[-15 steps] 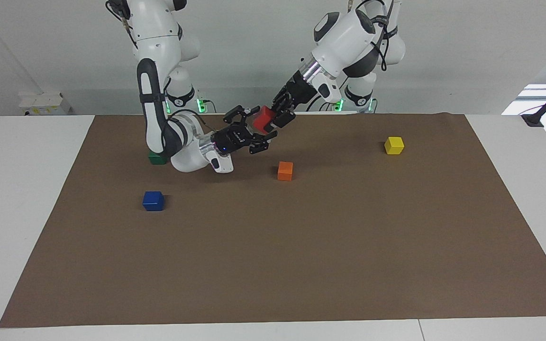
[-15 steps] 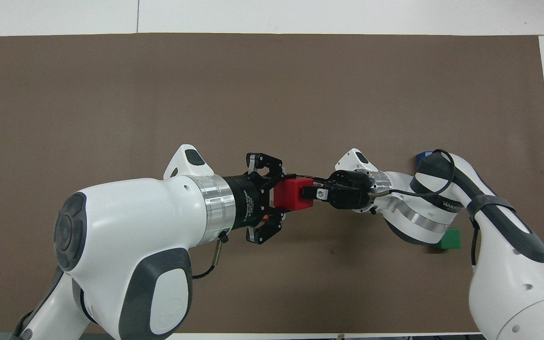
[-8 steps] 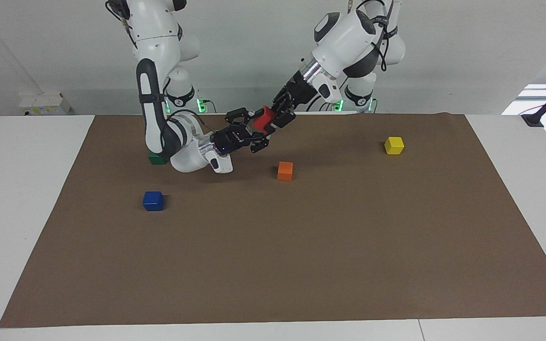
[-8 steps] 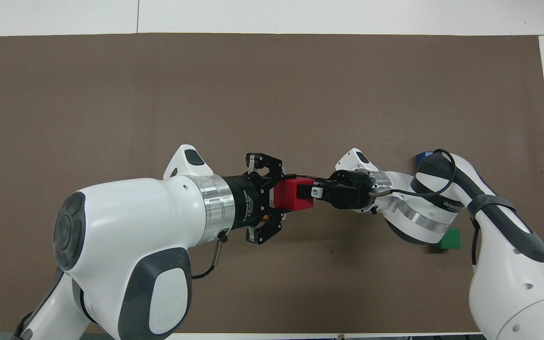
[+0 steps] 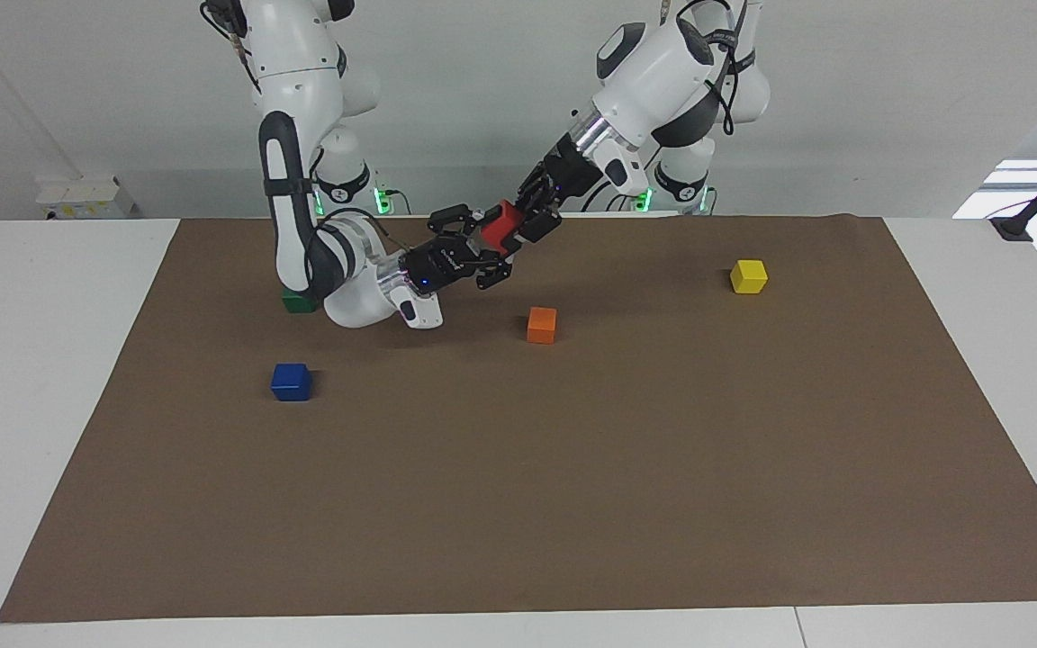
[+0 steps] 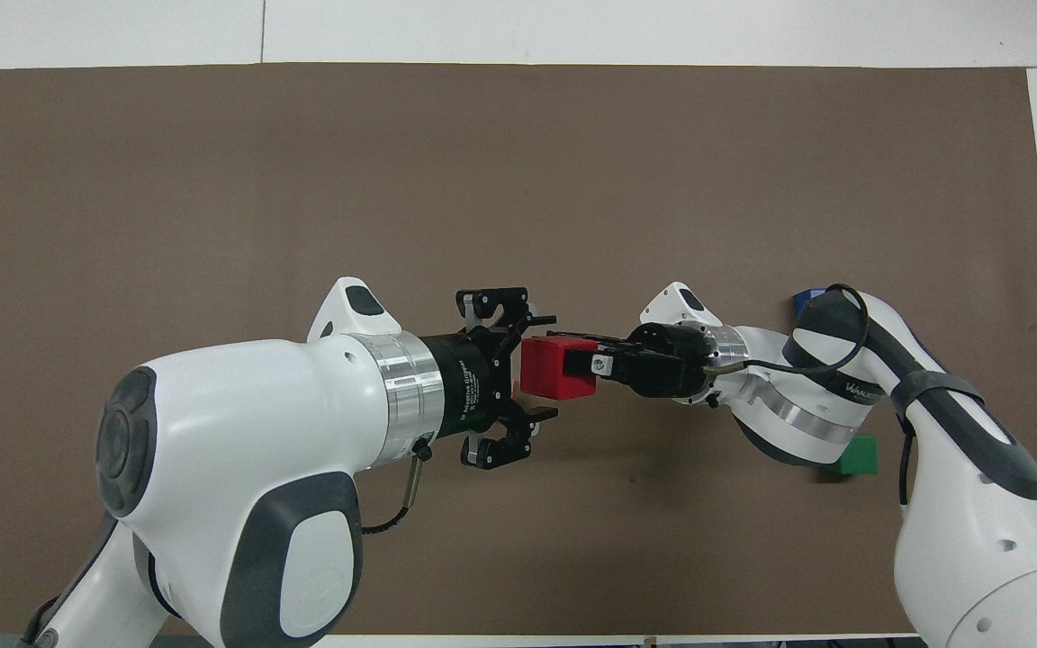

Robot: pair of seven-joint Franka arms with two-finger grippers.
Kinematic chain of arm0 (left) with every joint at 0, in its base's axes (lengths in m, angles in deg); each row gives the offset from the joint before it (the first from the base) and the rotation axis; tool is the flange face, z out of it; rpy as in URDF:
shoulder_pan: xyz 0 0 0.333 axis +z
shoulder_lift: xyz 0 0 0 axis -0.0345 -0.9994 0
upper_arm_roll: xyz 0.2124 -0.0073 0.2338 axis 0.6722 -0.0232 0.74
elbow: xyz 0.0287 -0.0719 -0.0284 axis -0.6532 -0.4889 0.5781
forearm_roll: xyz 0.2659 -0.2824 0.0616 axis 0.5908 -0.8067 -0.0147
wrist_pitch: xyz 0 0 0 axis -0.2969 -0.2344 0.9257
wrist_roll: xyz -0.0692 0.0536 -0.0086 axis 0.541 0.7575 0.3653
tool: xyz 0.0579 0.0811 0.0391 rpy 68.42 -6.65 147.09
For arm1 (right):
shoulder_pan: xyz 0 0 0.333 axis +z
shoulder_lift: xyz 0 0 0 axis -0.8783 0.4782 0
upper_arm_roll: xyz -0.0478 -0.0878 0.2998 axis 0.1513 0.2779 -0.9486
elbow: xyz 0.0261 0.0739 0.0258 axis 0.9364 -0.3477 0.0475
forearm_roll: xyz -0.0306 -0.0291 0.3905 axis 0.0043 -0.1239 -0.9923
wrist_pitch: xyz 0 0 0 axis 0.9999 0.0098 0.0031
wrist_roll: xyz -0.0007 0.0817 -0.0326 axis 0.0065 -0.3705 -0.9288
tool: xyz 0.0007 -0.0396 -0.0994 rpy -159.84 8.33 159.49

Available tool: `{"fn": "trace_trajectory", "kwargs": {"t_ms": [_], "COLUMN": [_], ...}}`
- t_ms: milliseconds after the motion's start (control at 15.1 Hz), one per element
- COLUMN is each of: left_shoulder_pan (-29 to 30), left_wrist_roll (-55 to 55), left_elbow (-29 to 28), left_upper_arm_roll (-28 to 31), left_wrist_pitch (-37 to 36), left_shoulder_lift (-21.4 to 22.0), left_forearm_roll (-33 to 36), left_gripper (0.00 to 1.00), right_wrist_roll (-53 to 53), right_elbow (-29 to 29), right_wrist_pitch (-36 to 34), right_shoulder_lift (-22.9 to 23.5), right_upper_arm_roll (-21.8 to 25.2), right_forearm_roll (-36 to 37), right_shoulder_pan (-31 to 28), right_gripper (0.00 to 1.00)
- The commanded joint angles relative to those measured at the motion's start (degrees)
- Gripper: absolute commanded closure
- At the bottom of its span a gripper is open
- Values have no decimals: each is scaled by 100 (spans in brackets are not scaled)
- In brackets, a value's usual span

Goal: Transfer red block to right arm and stack on blue block
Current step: 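Open the left gripper and pull it back from the red cube, then carry the red cube with the right gripper toward the blue cube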

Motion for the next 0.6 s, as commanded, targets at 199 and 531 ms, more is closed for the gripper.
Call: {"fn": "trace_trajectory", "kwargs": {"t_ms": [199,531], "left_shoulder_pan": [865,2209], "left_wrist_roll": [215,2179], "left_elbow": [-212,-151], "left_upper_arm_roll": [67,59], "left_wrist_pitch": [-609,-602], "left_shoulder_lift": [520,415], "left_forearm_roll": [-9,806], "left_gripper": [0,0], "right_wrist_roll": [37,879], "right_elbow": [97,97], "right_wrist_pitch": [67,1039], "right_shoulder_lift": [-36,-869], "right_upper_arm_roll": [-7,10], "right_forearm_roll": [-43,843], "right_shoulder_pan": [-49,-339], "right_gripper": [100,100]}}
